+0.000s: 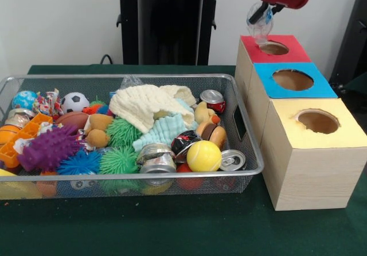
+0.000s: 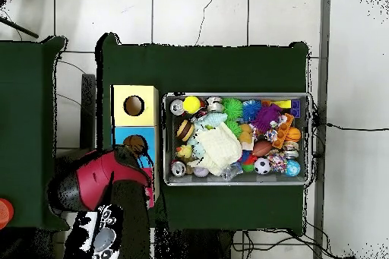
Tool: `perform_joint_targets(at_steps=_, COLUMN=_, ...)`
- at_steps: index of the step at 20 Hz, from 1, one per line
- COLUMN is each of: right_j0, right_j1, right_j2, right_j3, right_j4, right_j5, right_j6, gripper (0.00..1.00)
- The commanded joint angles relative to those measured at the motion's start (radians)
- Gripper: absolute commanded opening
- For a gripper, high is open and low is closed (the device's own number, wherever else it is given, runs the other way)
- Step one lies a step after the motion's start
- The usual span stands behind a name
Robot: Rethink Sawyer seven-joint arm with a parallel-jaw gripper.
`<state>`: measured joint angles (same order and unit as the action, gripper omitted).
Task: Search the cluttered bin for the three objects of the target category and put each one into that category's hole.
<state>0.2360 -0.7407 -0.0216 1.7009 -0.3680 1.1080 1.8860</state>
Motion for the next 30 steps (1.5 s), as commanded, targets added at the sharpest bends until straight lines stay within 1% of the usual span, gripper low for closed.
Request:
perform_joint_targets(at_steps=1, right_j0=-0.014, right_j1=0.064, right_j2=0.075, right_j3=-0.059, right_j4=-0.065, right_j5=0.157, right_j6=-0.089, gripper=0.00)
perform_joint_targets(at_steps=2, right_j0=-0.011, right_j1=0.073, right_j2=0.080, right_j3=-0.065, right_j4=-0.066, right_j5=0.177, right_j6=-0.094, gripper=0.00)
perform_joint_targets(at_steps=4, right_j0=-0.010, right_j1=0.080, right_j2=0.081, right_j3=-0.057, right_j4=-0.052, right_j5=0.142, right_j6=-0.061, gripper=0.00)
perform_joint_targets(at_steps=5, right_j0=-0.013, right_j1=0.079, right_j2=0.086, right_j3=-0.049, right_j4=-0.046, right_j5=0.130, right_j6=-0.059, gripper=0.00)
perform_joint_targets(at_steps=9, right_j0=-0.009, right_j1=0.086, right_j2=0.100, right_j3=-0.045, right_j4=-0.033, right_j5=0.133, right_j6=-0.058, gripper=0.00)
perform_joint_targets(at_steps=11, right_j0=0.000, right_j1=0.094, right_j2=0.109, right_j3=-0.054, right_j4=-0.036, right_j5=0.177, right_j6=-0.076, gripper=0.00)
perform_joint_targets(at_steps=12, right_j0=0.005, right_j1=0.102, right_j2=0.115, right_j3=-0.067, right_j4=-0.031, right_j5=0.192, right_j6=-0.072, gripper=0.00)
perform_joint_targets(at_steps=17, right_j0=0.020, right_j1=0.128, right_j2=0.125, right_j3=-0.117, right_j4=-0.007, right_j5=0.200, right_j6=-0.026, gripper=0.00)
perform_joint_targets(at_steps=19, right_j0=0.026, right_j1=0.140, right_j2=0.131, right_j3=-0.153, right_j4=0.004, right_j5=0.217, right_j6=-0.012, gripper=0.00)
perform_joint_targets(at_steps=20, right_j0=0.030, right_j1=0.144, right_j2=0.135, right_j3=-0.177, right_j4=0.010, right_j5=0.243, right_j6=-0.011, gripper=0.00)
perform_joint_targets(at_steps=24, right_j0=0.043, right_j1=0.147, right_j2=0.140, right_j3=-0.234, right_j4=0.007, right_j5=0.316, right_j6=-0.017, gripper=0.00)
perform_joint_targets(at_steps=26, right_j0=0.050, right_j1=0.146, right_j2=0.143, right_j3=-0.249, right_j4=0.007, right_j5=0.340, right_j6=-0.013, gripper=0.00)
perform_joint_targets(at_steps=30, right_j0=0.056, right_j1=0.150, right_j2=0.145, right_j3=-0.277, right_j4=-0.001, right_j5=0.359, right_j6=-0.006, gripper=0.00)
